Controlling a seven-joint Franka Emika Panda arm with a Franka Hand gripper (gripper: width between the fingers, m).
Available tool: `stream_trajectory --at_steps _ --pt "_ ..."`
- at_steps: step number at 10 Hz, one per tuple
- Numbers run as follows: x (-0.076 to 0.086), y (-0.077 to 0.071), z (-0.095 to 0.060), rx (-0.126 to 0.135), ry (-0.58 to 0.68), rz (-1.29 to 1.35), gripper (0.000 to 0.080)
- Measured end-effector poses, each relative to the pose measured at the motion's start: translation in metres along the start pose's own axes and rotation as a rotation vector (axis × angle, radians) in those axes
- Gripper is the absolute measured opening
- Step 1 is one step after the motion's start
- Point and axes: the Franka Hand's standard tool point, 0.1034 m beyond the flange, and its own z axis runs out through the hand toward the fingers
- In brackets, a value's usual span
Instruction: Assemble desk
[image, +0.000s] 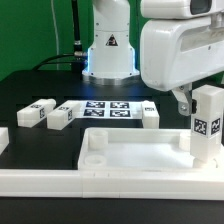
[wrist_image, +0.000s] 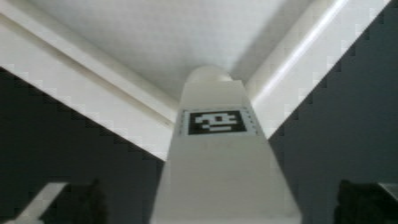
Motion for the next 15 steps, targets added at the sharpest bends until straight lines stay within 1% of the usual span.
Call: stream_trajectory --at_steps 1,2,3,4,8,11,12,13,15 --pt "-0.0003 0.0000 0.0003 0.000 0.000 0.000 0.0518" --pt "-0.0004 -0.0001 0.0004 0.000 -0.001 0.000 0.0518" --pt "-0.0005 -0.0001 0.0005 0.001 -0.001 0.000 0.0378" --pt "-0.0005 -0.0002 0.0005 0.001 -0.001 0.001 0.0288" --pt "-0.0005 -0.0003 0.0007 0.001 0.000 0.083 0.0288" --pt "-0.0019 -0.0012 0.0017 0.007 0.028 0.473 0.0290" --pt "-0.0019 -0.0011 0.0018 0.009 0.031 0.569 0.0290" --pt "-0.0026 -0.0012 0.0018 0.018 0.026 0.651 0.0290" --pt "-0.0022 -0.0025 0.0024 0.021 0.023 0.898 0.0290"
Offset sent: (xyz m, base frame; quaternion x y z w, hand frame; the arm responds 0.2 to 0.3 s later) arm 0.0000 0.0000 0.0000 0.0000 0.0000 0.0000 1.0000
